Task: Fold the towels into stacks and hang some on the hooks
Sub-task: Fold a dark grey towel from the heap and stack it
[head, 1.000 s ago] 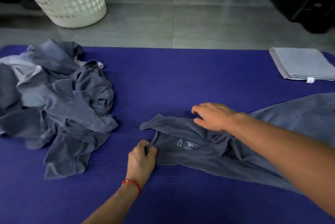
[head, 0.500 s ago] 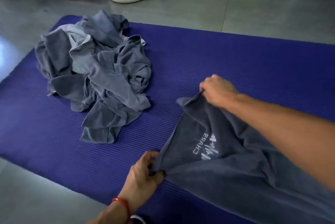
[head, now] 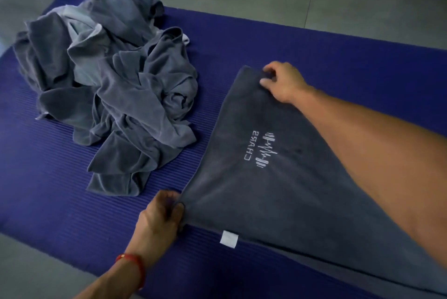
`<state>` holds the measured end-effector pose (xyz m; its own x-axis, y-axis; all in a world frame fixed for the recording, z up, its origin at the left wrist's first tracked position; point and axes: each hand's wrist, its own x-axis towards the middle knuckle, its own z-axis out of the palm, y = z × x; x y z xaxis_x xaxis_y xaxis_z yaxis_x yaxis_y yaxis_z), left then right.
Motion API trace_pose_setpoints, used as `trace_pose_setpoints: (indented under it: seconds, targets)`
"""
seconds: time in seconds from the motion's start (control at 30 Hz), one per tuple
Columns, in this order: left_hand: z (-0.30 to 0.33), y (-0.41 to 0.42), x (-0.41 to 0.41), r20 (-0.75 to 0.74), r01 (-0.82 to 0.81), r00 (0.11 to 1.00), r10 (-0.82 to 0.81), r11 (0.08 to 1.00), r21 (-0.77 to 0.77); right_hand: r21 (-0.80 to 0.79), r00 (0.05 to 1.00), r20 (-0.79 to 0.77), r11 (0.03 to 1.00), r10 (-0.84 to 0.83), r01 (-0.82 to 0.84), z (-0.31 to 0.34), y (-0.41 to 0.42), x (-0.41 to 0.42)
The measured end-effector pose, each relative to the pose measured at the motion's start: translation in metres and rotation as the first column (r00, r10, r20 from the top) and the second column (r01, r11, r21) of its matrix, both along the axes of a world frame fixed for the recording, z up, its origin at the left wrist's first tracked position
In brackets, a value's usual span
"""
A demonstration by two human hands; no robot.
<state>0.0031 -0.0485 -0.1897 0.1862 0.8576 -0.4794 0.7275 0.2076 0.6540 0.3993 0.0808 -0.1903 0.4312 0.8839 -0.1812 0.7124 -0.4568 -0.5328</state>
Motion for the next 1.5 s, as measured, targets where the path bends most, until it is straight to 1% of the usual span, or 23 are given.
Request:
trace_pose_setpoints:
  seconds: [0.07,0.13,0.17,0.23,0.33,0.47,0.5,0.53,0.6,0.63,0.67,0.73,0.77,0.8,0.83,0.87,0.93,1.03,1.13,1.23,1.3,1.43,1.5]
  targets:
    - [-0.005,-0.002,-0.003,-0.005,0.006,1.000,-0.006,1.000,0.020,-0.100,0.985,0.010,0.981,0.170,-0.168,-0.015,-0.014,-0.009]
    - [-0.004,-0.006,-0.003,0.016,-0.009,1.000,0.008,0.997,0.077,-0.107,0.936,0.156,0.948,0.314,-0.300,-0.023,-0.032,-0.024]
    - [-0.002,-0.009,-0.004,0.014,-0.012,1.000,0.010,0.992,0.123,-0.096,0.904,0.237,0.934,0.357,-0.344,-0.024,-0.044,-0.036]
    - [-0.002,-0.012,-0.007,-0.030,0.039,0.999,-0.033,0.968,0.248,-0.071,0.857,0.313,0.910,0.410,-0.409,-0.023,-0.076,-0.061]
    - [-0.009,-0.010,-0.013,-0.151,0.167,0.982,-0.116,0.904,0.393,-0.061,0.789,0.302,0.837,0.535,-0.544,-0.026,-0.135,-0.091]
    - [-0.014,-0.006,-0.012,-0.255,0.249,0.956,-0.146,0.864,0.439,-0.125,0.658,0.315,0.717,0.684,-0.685,-0.024,-0.219,-0.107]
    - [-0.013,-0.008,-0.009,-0.319,0.313,0.933,-0.168,0.817,0.484,-0.137,0.621,0.346,0.693,0.703,-0.708,-0.021,-0.241,-0.104]
    - [-0.012,-0.012,-0.006,-0.399,0.402,0.896,-0.197,0.741,0.538,-0.153,0.589,0.382,0.677,0.713,-0.720,-0.017,-0.263,-0.099]
    - [-0.006,-0.030,0.008,-0.484,0.574,0.817,-0.314,0.524,0.629,-0.188,0.562,0.434,0.681,0.704,-0.708,-0.006,-0.306,-0.085]
    - [-0.004,-0.042,0.020,-0.480,0.640,0.763,-0.433,0.402,0.654,-0.199,0.564,0.448,0.693,0.694,-0.693,0.002,-0.328,-0.076]
    - [-0.002,-0.057,0.033,-0.462,0.687,0.683,-0.566,0.285,0.668,-0.208,0.572,0.460,0.709,0.679,-0.674,0.008,-0.350,-0.068]
    - [-0.006,-0.091,0.060,-0.450,0.743,0.464,-0.763,0.058,0.667,-0.235,0.606,0.491,0.765,0.626,-0.600,0.019,-0.396,-0.057]
    - [-0.012,-0.105,0.072,-0.462,0.750,0.360,-0.811,-0.043,0.660,-0.250,0.631,0.507,0.801,0.587,-0.544,0.021,-0.418,-0.053]
    - [-0.019,-0.116,0.082,-0.470,0.753,0.287,-0.835,-0.107,0.649,-0.261,0.660,0.517,0.835,0.544,-0.484,0.021,-0.438,-0.051]
    - [-0.026,-0.123,0.090,-0.472,0.764,0.260,-0.842,-0.119,0.634,-0.279,0.695,0.511,0.862,0.506,-0.423,0.021,-0.455,-0.050]
    - [-0.032,-0.127,0.098,-0.471,0.775,0.268,-0.840,-0.102,0.624,-0.295,0.734,0.495,0.884,0.465,-0.362,0.019,-0.469,-0.050]
    - [-0.038,-0.129,0.109,-0.466,0.789,0.325,-0.823,-0.036,0.614,-0.317,0.808,0.441,0.910,0.390,-0.266,0.017,-0.486,-0.049]
    - [-0.036,-0.125,0.117,-0.460,0.784,0.379,-0.803,0.014,0.621,-0.314,0.857,0.413,0.932,0.308,-0.183,0.021,-0.495,-0.044]
    - [-0.031,-0.118,0.120,-0.492,0.813,0.357,-0.794,0.005,0.582,-0.331,0.789,0.517,0.927,0.332,-0.174,0.017,-0.497,-0.037]
    - [-0.024,-0.116,0.121,-0.498,0.831,0.347,-0.795,0.015,0.556,-0.341,0.753,0.544,0.918,0.370,-0.204,0.012,-0.494,-0.037]
    - [-0.021,-0.118,0.117,-0.502,0.826,0.294,-0.813,-0.048,0.561,-0.333,0.757,0.527,0.913,0.386,-0.234,0.012,-0.494,-0.041]
    - [-0.013,-0.122,0.110,-0.542,0.901,0.082,-0.836,-0.170,0.400,-0.304,0.793,0.434,0.898,0.428,-0.319,0.013,-0.520,-0.039]
    - [0.000,-0.121,0.122,-0.563,0.892,-0.006,-0.827,-0.258,0.370,-0.293,0.834,0.406,0.917,0.374,-0.269,0.017,-0.537,-0.028]
